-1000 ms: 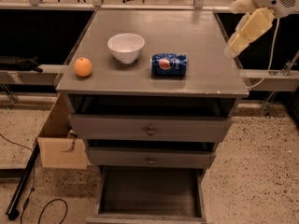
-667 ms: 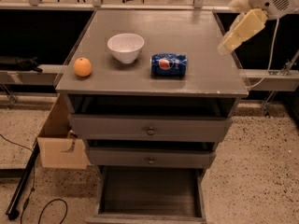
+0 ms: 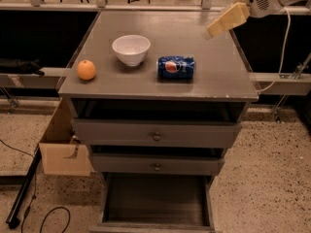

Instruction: Place pepsi can into bottom drawer

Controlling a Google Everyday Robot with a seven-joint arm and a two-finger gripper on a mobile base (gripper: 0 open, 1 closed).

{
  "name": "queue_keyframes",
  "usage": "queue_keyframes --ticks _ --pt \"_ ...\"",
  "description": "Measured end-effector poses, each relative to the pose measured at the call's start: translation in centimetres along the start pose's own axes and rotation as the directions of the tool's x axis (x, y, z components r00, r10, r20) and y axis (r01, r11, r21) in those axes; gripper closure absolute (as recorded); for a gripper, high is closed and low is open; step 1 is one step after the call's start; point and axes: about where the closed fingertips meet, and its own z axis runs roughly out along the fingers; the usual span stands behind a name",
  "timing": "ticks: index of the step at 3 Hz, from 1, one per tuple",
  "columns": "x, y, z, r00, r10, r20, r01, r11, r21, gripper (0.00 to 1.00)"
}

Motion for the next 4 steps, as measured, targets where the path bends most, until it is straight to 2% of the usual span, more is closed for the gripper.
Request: queue_keyframes --ticks 1,2,4 --pt "0.8 -2.1 3.5 0.996 0.077 0.047 -0.078 0.9963 0.034 0.0" --pt "0.8 -2.1 3.7 0.996 0.078 0.049 -0.08 0.9962 0.034 0.0" --pt "3.4 0.5 9.0 0.986 0.16 0.039 -0.158 0.9864 -0.045 0.0"
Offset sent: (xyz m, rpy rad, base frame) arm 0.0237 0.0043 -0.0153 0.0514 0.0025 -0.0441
